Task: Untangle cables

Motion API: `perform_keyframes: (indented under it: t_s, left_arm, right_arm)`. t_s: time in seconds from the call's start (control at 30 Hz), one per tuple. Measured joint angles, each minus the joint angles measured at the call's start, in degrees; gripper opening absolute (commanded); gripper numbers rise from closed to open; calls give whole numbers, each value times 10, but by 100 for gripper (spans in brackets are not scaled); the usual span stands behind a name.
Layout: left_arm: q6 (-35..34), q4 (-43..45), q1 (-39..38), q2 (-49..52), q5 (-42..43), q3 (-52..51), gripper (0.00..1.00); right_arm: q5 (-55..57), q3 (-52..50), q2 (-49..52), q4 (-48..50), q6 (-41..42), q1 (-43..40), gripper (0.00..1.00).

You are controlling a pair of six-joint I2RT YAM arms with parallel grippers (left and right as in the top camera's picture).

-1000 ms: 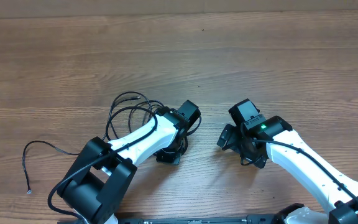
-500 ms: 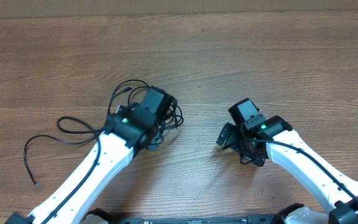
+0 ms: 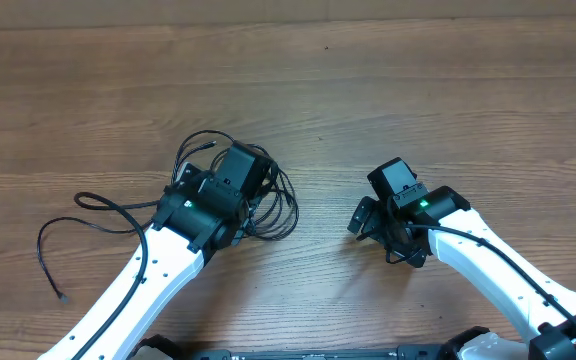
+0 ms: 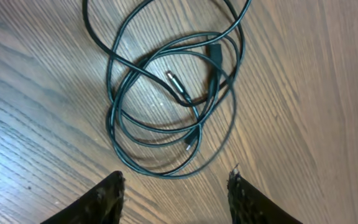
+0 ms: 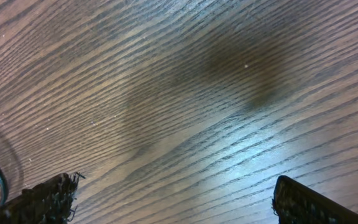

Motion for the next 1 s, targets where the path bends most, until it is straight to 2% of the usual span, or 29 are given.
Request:
perform_keyframes:
  t_s: [0.2,0.27,0.7,0.73,0.77,0.8,1.0]
  left_arm:
    - [2,-41,0,0,-12,0,80]
    - [3,-44,0,0,-16,0,98]
    - [13,-67,0,0,-25,0,100]
    - [15,-66,0,0,-27,0,97]
    - [15,-63,0,0,-29,0,92]
    - [15,-54,0,0,-33,0,91]
    - [14,22,0,21,-43,0,94]
  right_arm:
    - [-1,0,0,0,0,0,100]
    - [0,0,0,0,0,0,100]
    - [-1,0,0,0,0,0,100]
    - [-1,0,0,0,0,0,100]
    - [-1,0,0,0,0,0,100]
    - [-1,0,0,0,0,0,100]
    - [-1,0,0,0,0,0,100]
